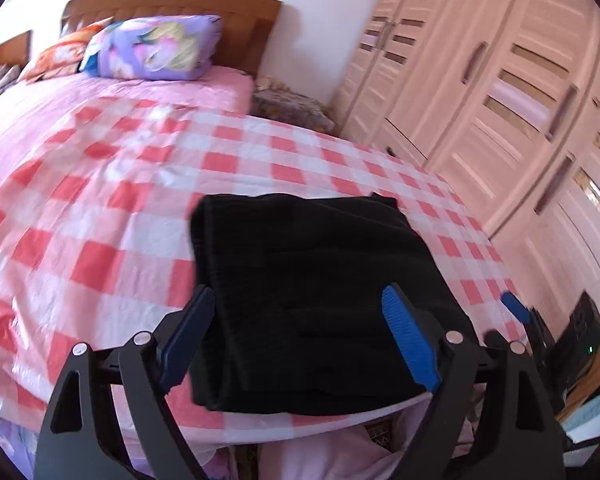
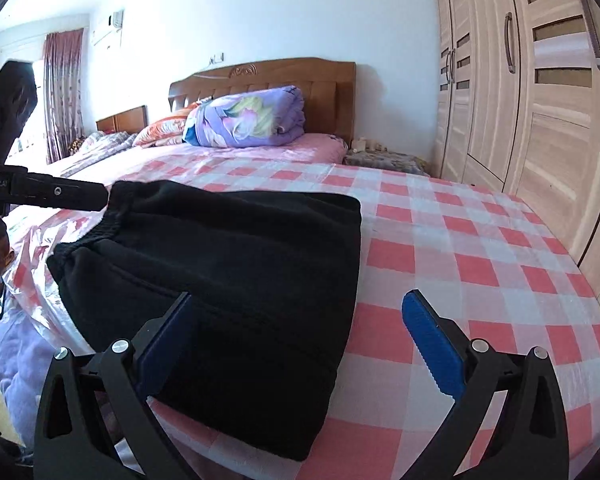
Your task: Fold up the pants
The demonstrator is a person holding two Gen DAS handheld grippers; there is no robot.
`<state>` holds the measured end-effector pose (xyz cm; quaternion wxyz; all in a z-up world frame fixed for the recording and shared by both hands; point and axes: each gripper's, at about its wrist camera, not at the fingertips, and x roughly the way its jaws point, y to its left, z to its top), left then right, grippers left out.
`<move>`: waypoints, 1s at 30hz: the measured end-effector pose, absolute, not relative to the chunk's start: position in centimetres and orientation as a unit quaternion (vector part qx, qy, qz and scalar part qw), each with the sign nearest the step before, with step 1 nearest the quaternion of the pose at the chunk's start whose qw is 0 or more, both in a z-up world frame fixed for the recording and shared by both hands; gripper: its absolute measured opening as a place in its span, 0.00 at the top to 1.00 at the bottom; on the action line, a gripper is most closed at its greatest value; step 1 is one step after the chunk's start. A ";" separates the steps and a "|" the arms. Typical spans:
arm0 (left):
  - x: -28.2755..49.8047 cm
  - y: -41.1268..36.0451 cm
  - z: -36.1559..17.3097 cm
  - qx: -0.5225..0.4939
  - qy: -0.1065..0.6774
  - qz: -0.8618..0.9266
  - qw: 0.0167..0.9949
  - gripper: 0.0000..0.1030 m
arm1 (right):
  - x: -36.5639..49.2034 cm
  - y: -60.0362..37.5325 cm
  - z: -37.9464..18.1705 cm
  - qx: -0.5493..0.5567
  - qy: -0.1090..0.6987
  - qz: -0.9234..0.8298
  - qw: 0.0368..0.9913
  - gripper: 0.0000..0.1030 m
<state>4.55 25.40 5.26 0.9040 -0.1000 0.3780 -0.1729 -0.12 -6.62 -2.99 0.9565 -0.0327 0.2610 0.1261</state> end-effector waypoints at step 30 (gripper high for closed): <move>2.8 17.1 -1.6 0.087 0.385 -0.226 0.891 0.14 | 14.7 1.5 1.0 -0.041 0.432 0.327 0.839 0.04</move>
